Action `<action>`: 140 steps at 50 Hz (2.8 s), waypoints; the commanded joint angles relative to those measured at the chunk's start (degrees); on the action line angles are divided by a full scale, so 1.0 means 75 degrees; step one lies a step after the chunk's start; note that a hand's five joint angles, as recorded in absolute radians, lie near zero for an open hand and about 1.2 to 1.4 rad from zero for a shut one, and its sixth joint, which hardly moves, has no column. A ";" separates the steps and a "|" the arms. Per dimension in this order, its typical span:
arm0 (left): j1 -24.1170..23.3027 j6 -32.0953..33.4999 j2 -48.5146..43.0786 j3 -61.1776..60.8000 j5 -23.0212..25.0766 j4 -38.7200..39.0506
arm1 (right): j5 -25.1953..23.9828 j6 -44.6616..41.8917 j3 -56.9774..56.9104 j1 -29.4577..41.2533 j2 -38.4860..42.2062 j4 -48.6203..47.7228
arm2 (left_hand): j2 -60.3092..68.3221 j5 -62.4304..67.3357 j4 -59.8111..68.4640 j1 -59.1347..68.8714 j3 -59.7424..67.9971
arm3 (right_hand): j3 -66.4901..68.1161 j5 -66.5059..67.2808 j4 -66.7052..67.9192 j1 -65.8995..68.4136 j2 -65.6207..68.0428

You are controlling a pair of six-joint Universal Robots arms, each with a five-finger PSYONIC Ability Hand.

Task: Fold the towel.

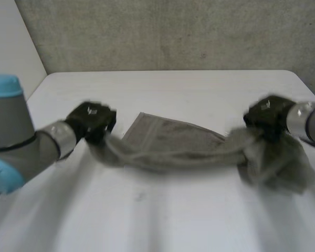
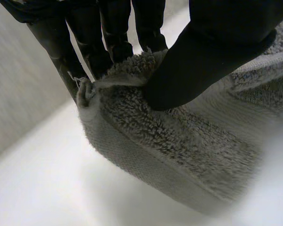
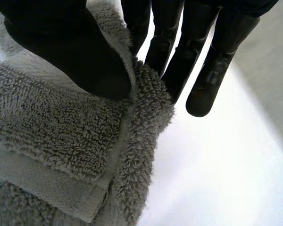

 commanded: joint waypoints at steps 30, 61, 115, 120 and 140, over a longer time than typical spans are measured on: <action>-0.0177 -0.2599 0.0198 -0.1591 -0.1253 0.2602 | -0.0421 0.0908 -0.0810 0.0379 0.2043 -0.2164 | 0.1367 0.1482 0.1368 0.1628 0.1376 | 0.1395 0.1478 0.1368 0.0106 0.1410; -0.0107 -0.2611 0.0783 -0.2402 -0.1218 0.2743 | -0.0409 0.3685 0.2685 0.0004 -0.0264 -0.3383 | 0.1367 0.1482 0.1368 0.1628 0.1376 | -0.2590 -0.2506 -0.2617 -0.3878 -0.2574; -0.0049 -0.2611 0.0760 -0.2449 -0.1218 0.2743 | -0.0327 0.5139 0.4208 -0.0617 -0.0768 -0.5000 | 0.1367 0.1482 0.1368 0.1628 0.1376 | -0.3935 -0.3851 -0.3962 -0.5224 -0.3920; -0.0049 -0.2611 0.0737 -0.2449 -0.1229 0.2743 | -0.0339 0.5513 0.4220 -0.0664 -0.0850 -0.5000 | 0.1367 0.1482 0.1368 0.1628 0.1376 | -0.3958 -0.3874 -0.3985 -0.5246 -0.3942; -0.0049 -0.2611 0.0725 -0.2461 -0.1229 0.2849 | -0.0339 0.5572 0.3997 -0.0664 -0.0417 -0.5012 | 0.1367 0.1482 0.1368 0.1628 0.1376 | -0.3734 -0.3650 -0.3760 -0.5022 -0.3718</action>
